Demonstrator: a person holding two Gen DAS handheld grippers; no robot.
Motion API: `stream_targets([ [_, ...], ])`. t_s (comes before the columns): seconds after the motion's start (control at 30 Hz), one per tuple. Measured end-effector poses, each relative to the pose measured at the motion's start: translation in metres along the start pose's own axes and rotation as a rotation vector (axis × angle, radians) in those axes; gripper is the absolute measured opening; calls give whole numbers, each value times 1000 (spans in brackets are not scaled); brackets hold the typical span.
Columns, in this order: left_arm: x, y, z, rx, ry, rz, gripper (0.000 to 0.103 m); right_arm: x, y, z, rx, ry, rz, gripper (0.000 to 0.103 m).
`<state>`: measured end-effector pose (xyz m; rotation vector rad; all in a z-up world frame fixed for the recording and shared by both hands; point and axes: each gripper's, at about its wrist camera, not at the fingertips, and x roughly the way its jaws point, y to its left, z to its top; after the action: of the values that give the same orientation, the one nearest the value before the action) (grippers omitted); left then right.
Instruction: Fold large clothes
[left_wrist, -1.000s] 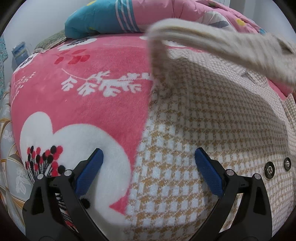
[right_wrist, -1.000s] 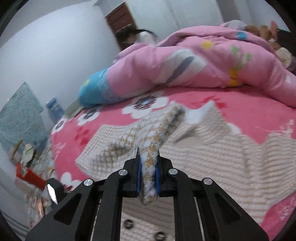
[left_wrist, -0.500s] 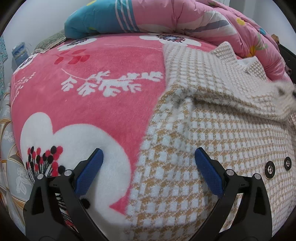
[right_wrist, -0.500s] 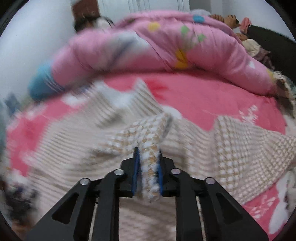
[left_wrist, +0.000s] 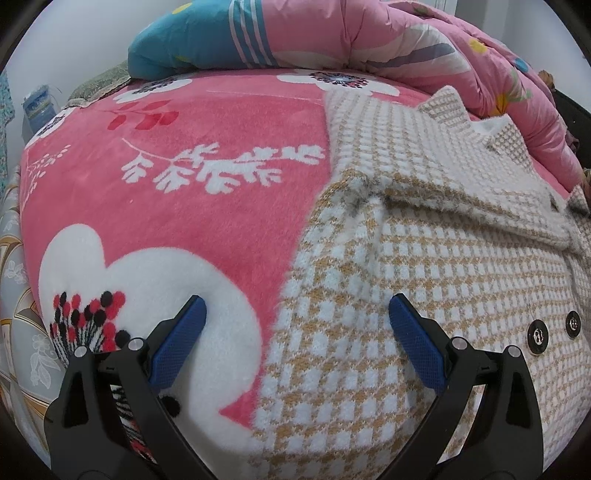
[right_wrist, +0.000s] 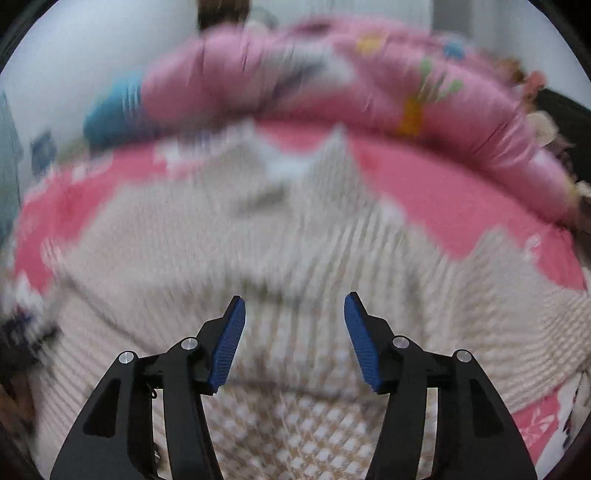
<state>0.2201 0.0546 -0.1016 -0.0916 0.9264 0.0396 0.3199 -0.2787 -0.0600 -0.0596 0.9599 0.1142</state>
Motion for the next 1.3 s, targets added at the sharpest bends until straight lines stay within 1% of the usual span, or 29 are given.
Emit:
stream_targets([
  [0.03, 0, 0, 0, 1, 2, -1, 96, 24, -5, -9, 18, 105, -5, 55],
  [0.07, 0, 0, 0, 1, 2, -2, 96, 31, -11, -15, 48, 114, 29, 55],
  [0.1, 0, 0, 1, 2, 3, -3, 96, 29, -14, -15, 57, 107, 46, 55],
  [0.23, 1, 0, 2, 3, 1, 1, 96, 14, -12, -4, 72, 167, -17, 55],
  [0.27, 1, 0, 2, 3, 0, 2, 96, 9, -10, 1, 70, 164, -34, 55],
  [0.3, 1, 0, 2, 3, -2, 2, 96, 1, -5, 8, 68, 133, -39, 55],
  [0.37, 1, -1, 2, 2, -2, 1, 96, -14, 8, 22, 57, 61, 15, 55],
  [0.4, 1, -2, 3, 3, -2, 3, 96, -20, 18, 31, 47, 14, 59, 55],
  [0.47, 1, -2, 2, 1, -1, 2, 96, -21, 37, 41, 16, -27, 102, 55],
  [0.5, 1, -2, 2, 1, -1, 1, 96, -16, 46, 44, -1, -33, 136, 55],
  [0.53, 1, -2, 2, 0, -2, 1, 96, -7, 54, 44, -11, -21, 158, 55],
  [0.57, 0, -2, 2, -1, -3, 1, 96, 13, 62, 42, -22, 24, 155, 55],
  [0.6, 1, -2, 3, -1, -4, 1, 96, 37, 68, 39, -33, 92, 120, 55],
  [0.63, 1, -3, 3, -2, -4, 1, 96, 53, 70, 31, -39, 135, 111, 58],
  [0.67, 0, -2, 2, -1, -4, 1, 96, 59, 71, 28, -41, 129, 118, 58],
  [0.77, -1, -1, 2, -2, -8, -5, 96, 40, 76, 41, -2, 145, 101, 58],
  [0.83, -1, 0, 1, -6, -15, -9, 96, 22, 84, 52, -18, 95, 136, 58],
  [0.9, 0, 2, 0, -8, -21, -11, 96, 8, 104, 62, -66, 32, 162, 58],
  [0.97, -1, 3, -1, -8, -23, -14, 96, 7, 126, 66, -105, 8, 205, 58],
  [1.0, -1, 3, -1, -8, -24, -16, 96, 14, 138, 66, -125, 18, 213, 58],
  [1.03, -2, 4, -1, -8, -24, -20, 96, 25, 143, 65, -145, 43, 211, 58],
  [1.07, -3, 5, -1, -9, -25, -23, 96, 36, 141, 62, -165, 73, 194, 58],
  [1.1, -7, 6, 0, -12, -28, -22, 96, 57, 147, 54, -191, 125, 155, 58],
  [1.13, -12, 7, 1, -13, -36, -17, 96, 68, 152, 52, -204, 122, 144, 60],
  [1.17, -20, 9, 2, -12, -58, -13, 96, 65, 154, 51, -216, 104, 137, 60],
  [1.23, -43, 8, 13, 10, -141, -20, 96, 53, 153, 55, -196, 102, 140, 60],
  [1.3, -62, 3, 32, 34, -210, -45, 96, 37, 146, 55, -163, 97, 169, 60],
])
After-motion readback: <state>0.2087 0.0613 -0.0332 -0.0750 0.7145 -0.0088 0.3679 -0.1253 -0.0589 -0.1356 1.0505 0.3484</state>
